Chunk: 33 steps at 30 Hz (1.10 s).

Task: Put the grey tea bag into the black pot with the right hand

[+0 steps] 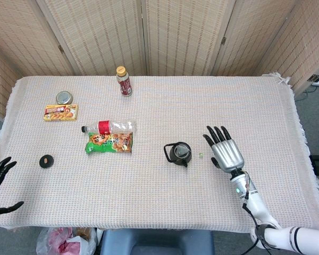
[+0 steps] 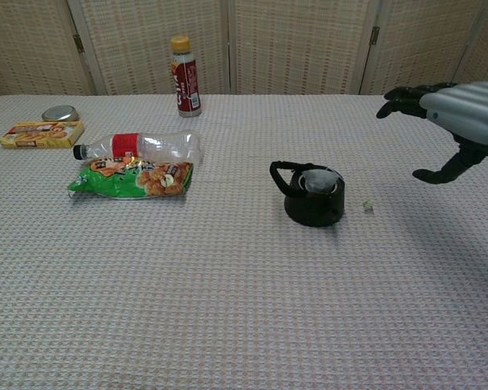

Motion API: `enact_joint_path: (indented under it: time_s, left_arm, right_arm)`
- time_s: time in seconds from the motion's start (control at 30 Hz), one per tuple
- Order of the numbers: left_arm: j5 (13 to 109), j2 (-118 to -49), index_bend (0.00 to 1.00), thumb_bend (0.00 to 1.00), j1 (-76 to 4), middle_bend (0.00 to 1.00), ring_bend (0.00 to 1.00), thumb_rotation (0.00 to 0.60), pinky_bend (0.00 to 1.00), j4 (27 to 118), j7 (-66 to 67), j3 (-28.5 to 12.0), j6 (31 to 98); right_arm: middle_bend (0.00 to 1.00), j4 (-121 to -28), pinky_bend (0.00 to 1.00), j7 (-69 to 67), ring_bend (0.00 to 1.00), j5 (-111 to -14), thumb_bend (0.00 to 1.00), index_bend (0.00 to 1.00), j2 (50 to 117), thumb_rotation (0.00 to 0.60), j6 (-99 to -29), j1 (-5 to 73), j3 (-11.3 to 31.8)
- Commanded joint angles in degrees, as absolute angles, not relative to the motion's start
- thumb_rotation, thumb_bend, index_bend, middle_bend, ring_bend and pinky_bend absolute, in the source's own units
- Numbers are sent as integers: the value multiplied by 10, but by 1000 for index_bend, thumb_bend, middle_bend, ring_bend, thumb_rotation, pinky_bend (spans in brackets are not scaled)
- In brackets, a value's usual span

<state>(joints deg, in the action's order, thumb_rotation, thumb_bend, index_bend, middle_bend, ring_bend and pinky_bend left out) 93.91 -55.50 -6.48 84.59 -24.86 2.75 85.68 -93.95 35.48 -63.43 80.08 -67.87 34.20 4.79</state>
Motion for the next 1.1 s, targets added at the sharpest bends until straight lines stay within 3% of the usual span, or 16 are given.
enact_joint_path:
  time_s: [0.03,0.13,0.27,0.3,0.37,0.43,0.53,0.7,0.83,1.1]
  left_arm:
    - [941,-556,0,168,-65,0,0,600,4,847,-246,28,858]
    - [941,-558,0,168,-65,0,0,600,4,848,-240,28,858]
    - [940,-558,0,168,-66,0,0,600,4,855,-226,28,852]
    - [938,-558,0,168,-66,0,0,600,4,857,-222,28,851]
    - [936,-558,0,168,-66,0,0,600,7,862,-214,27,851]
    - [935,-559,0,168,-65,0,0,600,12,866,-206,26,852]
    - [935,-560,0,168,-65,0,0,600,12,870,-198,26,851]
    - [926,-553,0,168,-65,0,0,600,12,881,-195,27,842]
    - [923,-553,0,168,-63,0,0,600,12,878,-207,24,847]
    - [924,-550,0,168,-64,0,0,600,12,869,-228,24,846]
  right_arm:
    - [0,-1018,0,456,0,-554,211,0,761,600,-715,310,23]
    - [0,-1068,0,480,0,-542,211,0,733,600,-740,298,18]
    - [0,-1151,29,440,9,-576,278,0,641,600,-705,304,19]
    - [0,-1165,120,438,65,-586,323,0,621,600,-698,308,20]
    - [0,-1201,471,437,321,-594,463,0,574,600,-671,323,25]
    - [18,-1236,660,443,488,-575,556,9,524,600,-630,348,33]
    - [96,-1272,792,458,654,-528,653,66,472,600,-573,391,44]
    - [135,-1274,812,446,696,-452,704,105,447,600,-474,463,59]
    - [135,-1249,813,474,696,-376,709,109,465,600,-428,534,48]
    - [92,-1181,813,489,696,-254,692,109,536,600,-408,643,20]
